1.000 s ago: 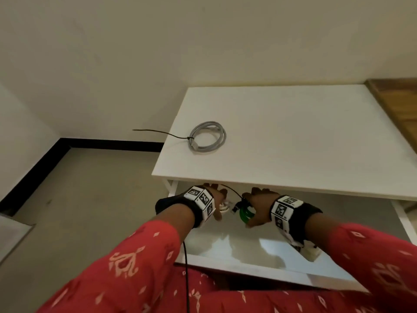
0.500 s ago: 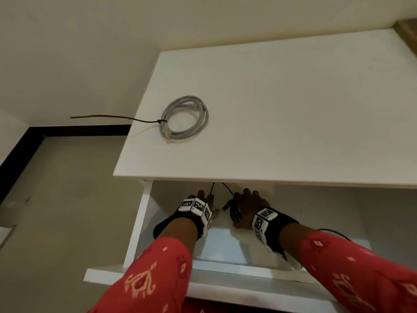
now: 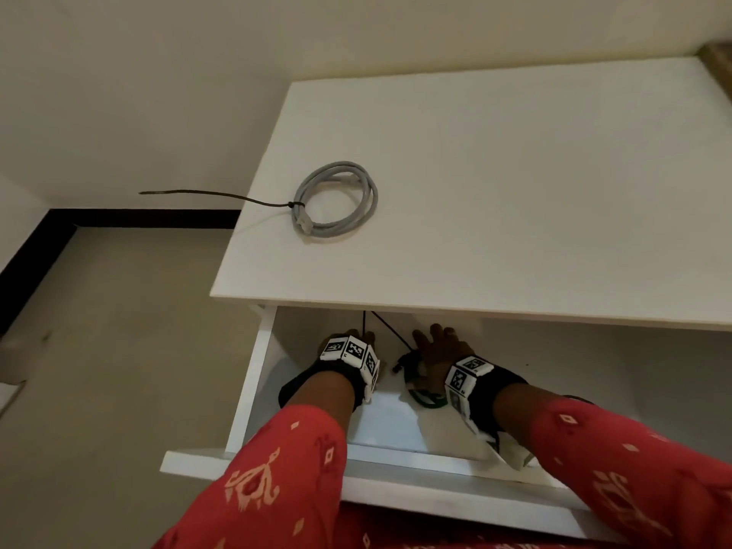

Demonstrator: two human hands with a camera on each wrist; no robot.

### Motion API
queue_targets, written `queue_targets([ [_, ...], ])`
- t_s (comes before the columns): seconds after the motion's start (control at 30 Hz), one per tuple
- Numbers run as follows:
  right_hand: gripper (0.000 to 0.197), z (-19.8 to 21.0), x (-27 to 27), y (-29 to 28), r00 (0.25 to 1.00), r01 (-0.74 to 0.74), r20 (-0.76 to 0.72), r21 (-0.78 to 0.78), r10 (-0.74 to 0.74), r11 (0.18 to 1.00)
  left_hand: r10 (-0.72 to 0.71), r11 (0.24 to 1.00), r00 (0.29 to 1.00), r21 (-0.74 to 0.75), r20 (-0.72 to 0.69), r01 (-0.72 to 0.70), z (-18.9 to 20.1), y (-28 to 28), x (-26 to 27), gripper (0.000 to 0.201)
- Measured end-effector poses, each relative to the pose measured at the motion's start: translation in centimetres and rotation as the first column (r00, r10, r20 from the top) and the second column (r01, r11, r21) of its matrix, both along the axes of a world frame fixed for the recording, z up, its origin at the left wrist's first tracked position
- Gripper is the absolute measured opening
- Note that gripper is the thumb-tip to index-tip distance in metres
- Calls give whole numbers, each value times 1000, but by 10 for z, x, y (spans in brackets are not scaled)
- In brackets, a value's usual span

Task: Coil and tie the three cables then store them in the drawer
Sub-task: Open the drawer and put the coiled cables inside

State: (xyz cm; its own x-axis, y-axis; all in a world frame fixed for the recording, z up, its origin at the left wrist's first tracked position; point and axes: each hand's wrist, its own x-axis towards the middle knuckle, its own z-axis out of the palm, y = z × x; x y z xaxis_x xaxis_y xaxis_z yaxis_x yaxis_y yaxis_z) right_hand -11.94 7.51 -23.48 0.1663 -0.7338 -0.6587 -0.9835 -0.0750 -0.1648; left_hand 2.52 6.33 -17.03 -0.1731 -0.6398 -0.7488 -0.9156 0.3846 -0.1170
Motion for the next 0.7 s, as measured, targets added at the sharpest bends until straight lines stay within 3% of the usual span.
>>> queue_targets([
  [0.13,79,45,-3,-4,999,-42,34,-3,42,999,125,989,980,-62,-158,-136,23,3,-4,48],
  [0.3,63,107,2,17,996,-90,6,44,90,995,70,984,972,-144,-223,-104,58,11,-15,38],
  [0.43,60,146,4,32,991,-130,-40,-2,130,991,122,986,957,-78,-265,-147,26,-16,-24,41],
  [0.57,59,181,9,33,994,-101,41,-33,103,994,159,970,900,-105,-405,-219,113,14,-17,37],
  [0.63,58,196,15,28,991,-91,92,-60,97,994,205,935,861,-168,-466,-314,132,14,-7,37],
  [0.7,52,213,21,15,986,-61,142,-174,86,983,218,852,820,-307,-529,-425,141,6,6,36],
])
